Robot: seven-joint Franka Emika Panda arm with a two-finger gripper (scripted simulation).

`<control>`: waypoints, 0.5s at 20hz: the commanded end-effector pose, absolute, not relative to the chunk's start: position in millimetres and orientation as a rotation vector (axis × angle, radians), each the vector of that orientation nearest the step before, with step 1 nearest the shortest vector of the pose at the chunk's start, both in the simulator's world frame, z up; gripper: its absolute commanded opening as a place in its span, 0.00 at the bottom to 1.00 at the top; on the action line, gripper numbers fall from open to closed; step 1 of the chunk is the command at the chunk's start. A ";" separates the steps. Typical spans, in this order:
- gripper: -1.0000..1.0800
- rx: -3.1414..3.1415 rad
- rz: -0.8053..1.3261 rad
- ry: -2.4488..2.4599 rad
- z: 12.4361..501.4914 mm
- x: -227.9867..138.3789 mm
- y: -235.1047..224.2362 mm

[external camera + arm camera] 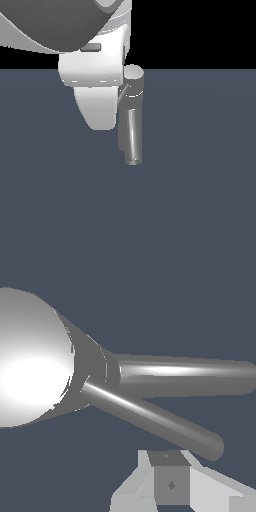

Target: Turn on the faucet by rotating a designated handle.

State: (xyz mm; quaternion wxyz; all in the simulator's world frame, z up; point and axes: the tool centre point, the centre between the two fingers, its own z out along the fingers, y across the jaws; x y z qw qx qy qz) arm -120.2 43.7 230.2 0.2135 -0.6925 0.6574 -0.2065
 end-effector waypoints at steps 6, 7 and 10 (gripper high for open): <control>0.00 -1.917 -0.569 1.844 222.0 -129.7 31.3; 0.00 -1.917 -0.569 1.844 222.0 -129.7 31.3; 0.00 -1.921 -0.573 1.828 225.6 -126.5 34.2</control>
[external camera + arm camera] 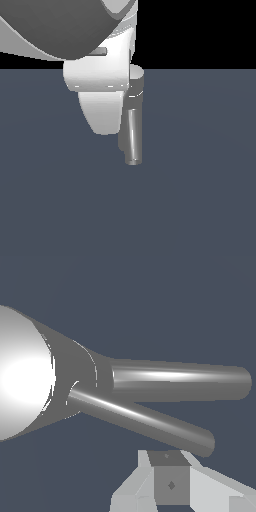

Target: Turn on the faucet by rotating a designated handle.

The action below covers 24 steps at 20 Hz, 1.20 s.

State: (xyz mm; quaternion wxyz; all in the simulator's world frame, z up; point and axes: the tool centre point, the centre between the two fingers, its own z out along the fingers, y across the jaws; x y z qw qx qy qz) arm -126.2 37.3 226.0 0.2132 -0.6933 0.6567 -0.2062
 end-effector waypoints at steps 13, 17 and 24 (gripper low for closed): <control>0.00 -1.920 -0.572 1.832 223.7 -128.1 13.9; 0.00 -1.920 -0.571 1.833 223.1 -128.6 7.3; 0.00 -1.919 -0.571 1.836 222.0 -129.5 -4.8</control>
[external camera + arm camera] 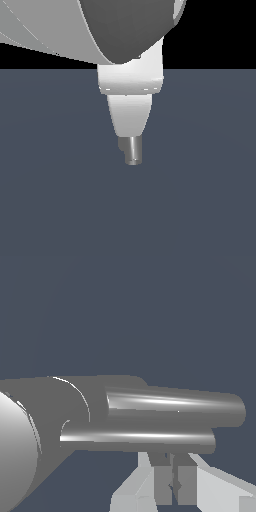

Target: Turn on the faucet by rotating a designated handle.

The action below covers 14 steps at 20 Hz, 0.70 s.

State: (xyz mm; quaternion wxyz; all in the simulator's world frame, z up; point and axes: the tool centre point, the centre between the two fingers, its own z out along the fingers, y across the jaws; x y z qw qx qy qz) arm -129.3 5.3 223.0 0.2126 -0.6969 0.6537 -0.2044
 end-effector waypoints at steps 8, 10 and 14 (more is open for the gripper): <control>0.00 -1.918 -0.570 1.839 220.6 -130.6 -19.4; 0.00 -1.918 -0.570 1.840 220.3 -130.9 -23.2; 0.00 -1.918 -0.569 1.842 219.6 -131.6 -31.0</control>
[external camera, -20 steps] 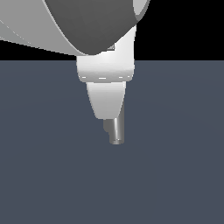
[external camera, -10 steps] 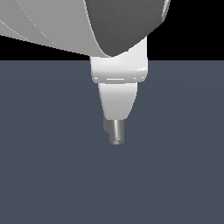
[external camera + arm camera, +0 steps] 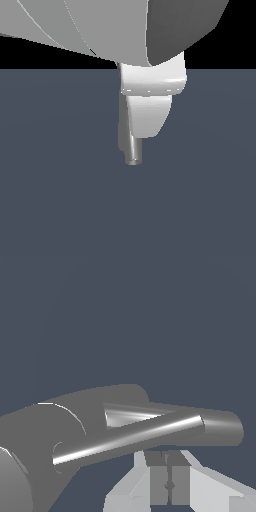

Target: Turn on the faucet by rotating a designated handle.

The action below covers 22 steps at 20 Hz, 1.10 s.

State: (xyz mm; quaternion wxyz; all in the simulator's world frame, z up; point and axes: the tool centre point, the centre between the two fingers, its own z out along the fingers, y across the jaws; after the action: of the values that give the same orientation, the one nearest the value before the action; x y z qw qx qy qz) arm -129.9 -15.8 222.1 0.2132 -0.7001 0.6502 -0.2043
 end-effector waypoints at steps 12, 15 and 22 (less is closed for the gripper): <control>0.00 -1.938 -0.568 1.813 227.2 -121.1 -41.4; 0.00 -1.935 -0.568 1.818 230.3 -116.0 -50.4; 0.00 -1.927 -0.569 1.830 237.4 -104.4 -70.6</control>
State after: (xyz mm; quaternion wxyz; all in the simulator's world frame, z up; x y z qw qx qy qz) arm -106.9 -45.5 236.9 0.2151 -0.7102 0.6397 -0.2003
